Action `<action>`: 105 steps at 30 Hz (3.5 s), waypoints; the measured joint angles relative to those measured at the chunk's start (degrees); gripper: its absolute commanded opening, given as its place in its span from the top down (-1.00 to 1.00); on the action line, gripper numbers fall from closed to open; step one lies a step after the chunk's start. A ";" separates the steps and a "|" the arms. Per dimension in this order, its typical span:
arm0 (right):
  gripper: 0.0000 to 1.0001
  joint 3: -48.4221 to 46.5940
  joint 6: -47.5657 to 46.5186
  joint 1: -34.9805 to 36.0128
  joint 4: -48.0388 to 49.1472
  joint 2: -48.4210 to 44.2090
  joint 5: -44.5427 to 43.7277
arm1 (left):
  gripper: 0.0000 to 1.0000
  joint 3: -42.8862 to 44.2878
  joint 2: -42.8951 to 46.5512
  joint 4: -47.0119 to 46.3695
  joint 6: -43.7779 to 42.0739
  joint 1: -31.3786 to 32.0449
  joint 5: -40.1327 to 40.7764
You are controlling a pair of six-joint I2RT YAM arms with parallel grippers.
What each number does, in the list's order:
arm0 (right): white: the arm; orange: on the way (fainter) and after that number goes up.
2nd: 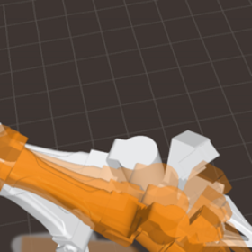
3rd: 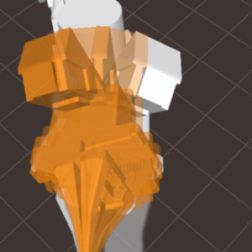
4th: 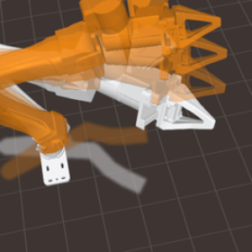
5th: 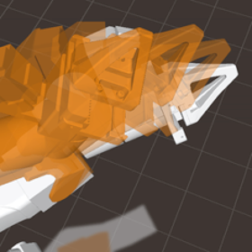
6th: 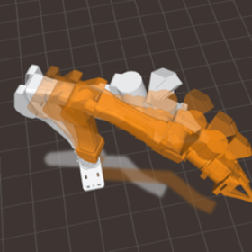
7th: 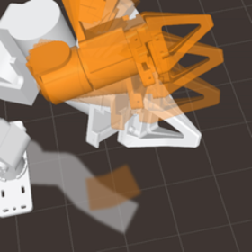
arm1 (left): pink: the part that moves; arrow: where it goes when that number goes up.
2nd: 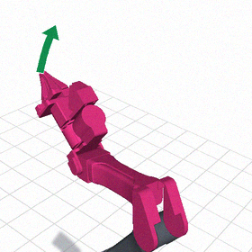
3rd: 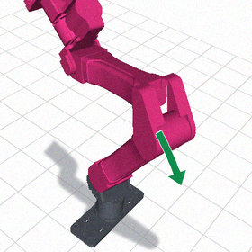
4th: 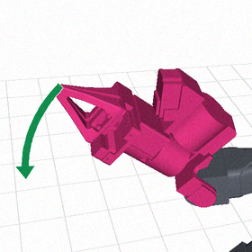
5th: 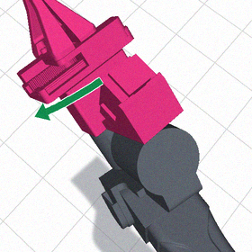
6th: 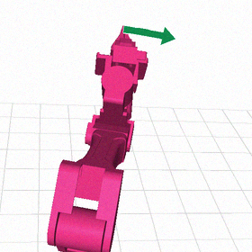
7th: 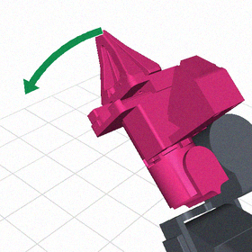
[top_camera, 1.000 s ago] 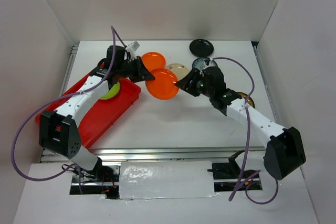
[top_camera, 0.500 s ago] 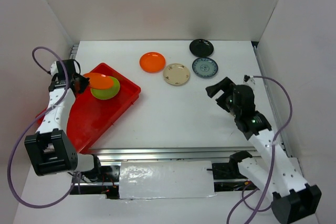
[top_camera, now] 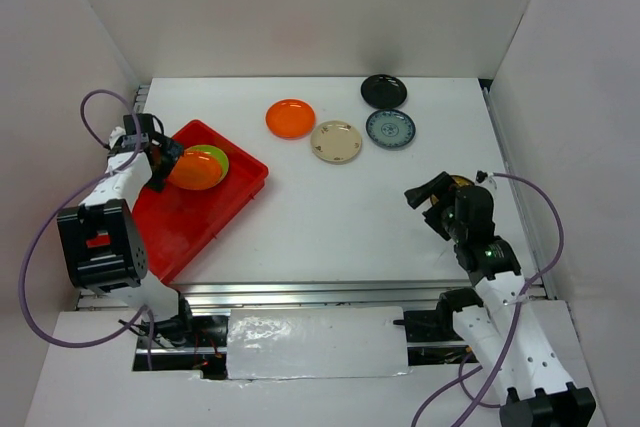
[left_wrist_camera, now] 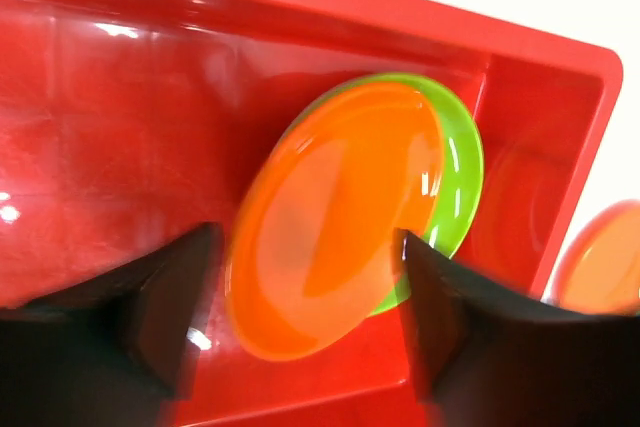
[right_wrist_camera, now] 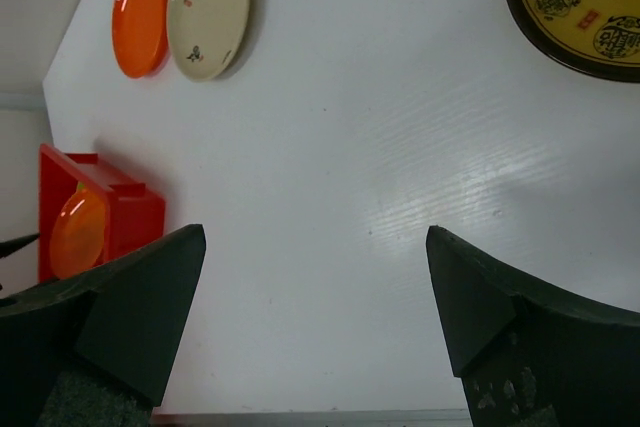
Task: Place the plates into the plastic bin on the countertop
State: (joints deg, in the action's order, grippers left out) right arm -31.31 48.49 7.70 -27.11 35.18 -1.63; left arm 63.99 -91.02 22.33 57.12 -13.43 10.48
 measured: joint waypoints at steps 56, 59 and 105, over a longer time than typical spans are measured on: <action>1.00 1.77 11.06 -24.35 17.18 36.04 -6.36 | -0.99 1.84 16.87 2.93 -12.20 26.80 -10.43; 1.00 2.64 11.28 -24.00 17.20 34.21 -6.12 | -0.99 1.27 18.03 2.62 -12.28 26.58 -10.67; -1.00 -19.67 -4.44 0.98 24.52 42.29 23.12 | 1.00 2.16 7.56 -1.09 -8.28 14.12 -12.55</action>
State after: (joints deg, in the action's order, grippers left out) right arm -50.98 44.05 8.69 -2.59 77.47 21.50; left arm 66.15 -83.46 21.23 48.84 0.69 -2.07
